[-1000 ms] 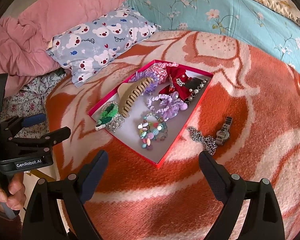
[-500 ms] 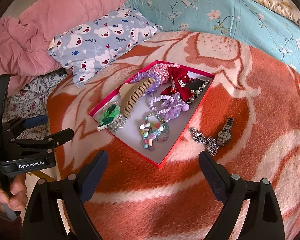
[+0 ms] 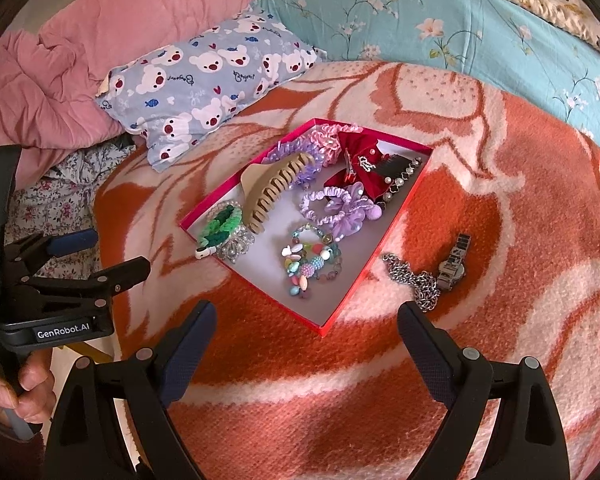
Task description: Organize jewelry
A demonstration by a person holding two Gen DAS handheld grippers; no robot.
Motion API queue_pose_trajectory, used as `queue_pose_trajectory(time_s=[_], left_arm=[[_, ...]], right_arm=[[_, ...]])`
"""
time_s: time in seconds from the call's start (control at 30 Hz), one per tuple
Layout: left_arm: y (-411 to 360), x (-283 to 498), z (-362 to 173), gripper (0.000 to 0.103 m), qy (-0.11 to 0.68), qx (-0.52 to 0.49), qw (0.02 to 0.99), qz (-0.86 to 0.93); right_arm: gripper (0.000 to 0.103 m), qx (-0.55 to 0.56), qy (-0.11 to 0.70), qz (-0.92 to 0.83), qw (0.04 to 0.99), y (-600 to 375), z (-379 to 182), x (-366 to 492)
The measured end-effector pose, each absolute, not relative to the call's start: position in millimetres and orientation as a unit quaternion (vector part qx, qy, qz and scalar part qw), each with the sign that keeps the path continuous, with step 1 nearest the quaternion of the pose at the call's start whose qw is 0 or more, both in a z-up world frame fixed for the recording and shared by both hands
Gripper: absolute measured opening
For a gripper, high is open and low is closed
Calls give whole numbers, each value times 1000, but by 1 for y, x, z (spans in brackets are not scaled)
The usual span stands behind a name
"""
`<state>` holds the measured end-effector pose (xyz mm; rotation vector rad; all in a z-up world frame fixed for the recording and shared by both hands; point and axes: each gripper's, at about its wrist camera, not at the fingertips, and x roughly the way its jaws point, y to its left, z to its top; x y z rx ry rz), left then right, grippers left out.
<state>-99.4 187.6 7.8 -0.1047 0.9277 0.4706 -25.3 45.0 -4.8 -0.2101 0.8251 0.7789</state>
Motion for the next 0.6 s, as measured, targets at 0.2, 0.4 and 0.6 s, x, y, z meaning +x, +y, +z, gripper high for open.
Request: queue_pose_trajectory(time_s=[0.2, 0.4, 0.6], left_arm=[[187, -99, 8, 90, 444, -50, 866, 225], [188, -100, 6, 90, 444, -54, 865, 227], [189, -100, 6, 90, 444, -54, 865, 227]], right_arm=[[93, -99, 390, 370, 837, 45, -4, -25], [93, -100, 390, 371, 837, 45, -4, -25], [93, -100, 390, 372, 837, 45, -4, -25]])
